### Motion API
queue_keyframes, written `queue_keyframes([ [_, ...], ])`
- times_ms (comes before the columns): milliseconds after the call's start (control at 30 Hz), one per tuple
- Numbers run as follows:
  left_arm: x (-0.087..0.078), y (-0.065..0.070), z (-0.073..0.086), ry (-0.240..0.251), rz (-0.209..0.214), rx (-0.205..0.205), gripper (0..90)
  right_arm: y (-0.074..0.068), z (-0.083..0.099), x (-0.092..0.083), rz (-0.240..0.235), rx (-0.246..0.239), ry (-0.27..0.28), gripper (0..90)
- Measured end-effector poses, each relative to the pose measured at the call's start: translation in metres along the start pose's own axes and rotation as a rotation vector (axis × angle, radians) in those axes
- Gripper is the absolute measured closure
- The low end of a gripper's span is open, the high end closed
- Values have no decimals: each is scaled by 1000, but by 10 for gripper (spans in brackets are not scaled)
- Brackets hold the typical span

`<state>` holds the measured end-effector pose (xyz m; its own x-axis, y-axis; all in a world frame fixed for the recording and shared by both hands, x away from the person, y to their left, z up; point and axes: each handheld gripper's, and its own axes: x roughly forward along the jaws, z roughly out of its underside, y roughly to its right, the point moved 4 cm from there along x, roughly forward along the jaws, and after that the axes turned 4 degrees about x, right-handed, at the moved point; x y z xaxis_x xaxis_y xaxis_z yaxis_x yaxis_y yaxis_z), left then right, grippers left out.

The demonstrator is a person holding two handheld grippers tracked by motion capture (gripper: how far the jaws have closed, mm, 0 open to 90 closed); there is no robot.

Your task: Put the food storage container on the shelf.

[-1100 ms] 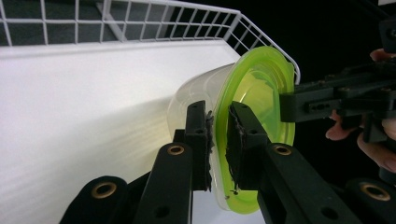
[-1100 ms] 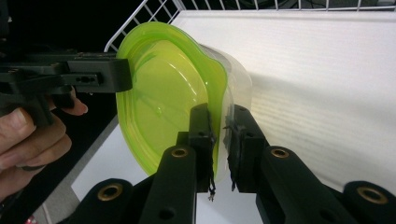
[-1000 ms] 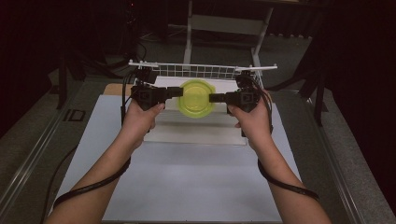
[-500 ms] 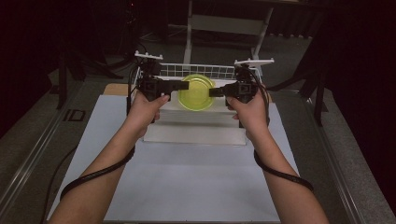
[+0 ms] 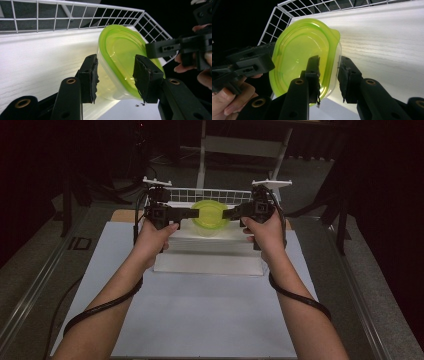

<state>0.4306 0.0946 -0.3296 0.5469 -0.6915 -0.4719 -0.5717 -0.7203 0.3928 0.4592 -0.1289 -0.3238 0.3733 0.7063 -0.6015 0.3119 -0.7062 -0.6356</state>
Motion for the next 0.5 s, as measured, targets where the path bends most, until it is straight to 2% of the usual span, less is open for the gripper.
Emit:
queue_keyframes([
  [100,3,-4,-1,1,-6,-19,550,2,-3,1,-14,19,0,690],
  [233,6,-9,-2,-6,-28,-23,550,-1,-5,3,-13,5,17,623],
  [367,-1,-11,-6,34,-57,-21,548,-5,-7,-1,2,-35,48,541],
  [433,-7,-11,-7,51,-49,-21,548,-5,-7,-6,14,-59,63,512],
  [500,-13,-12,-7,71,-51,-15,547,-5,-6,-10,3,-66,65,500],
])
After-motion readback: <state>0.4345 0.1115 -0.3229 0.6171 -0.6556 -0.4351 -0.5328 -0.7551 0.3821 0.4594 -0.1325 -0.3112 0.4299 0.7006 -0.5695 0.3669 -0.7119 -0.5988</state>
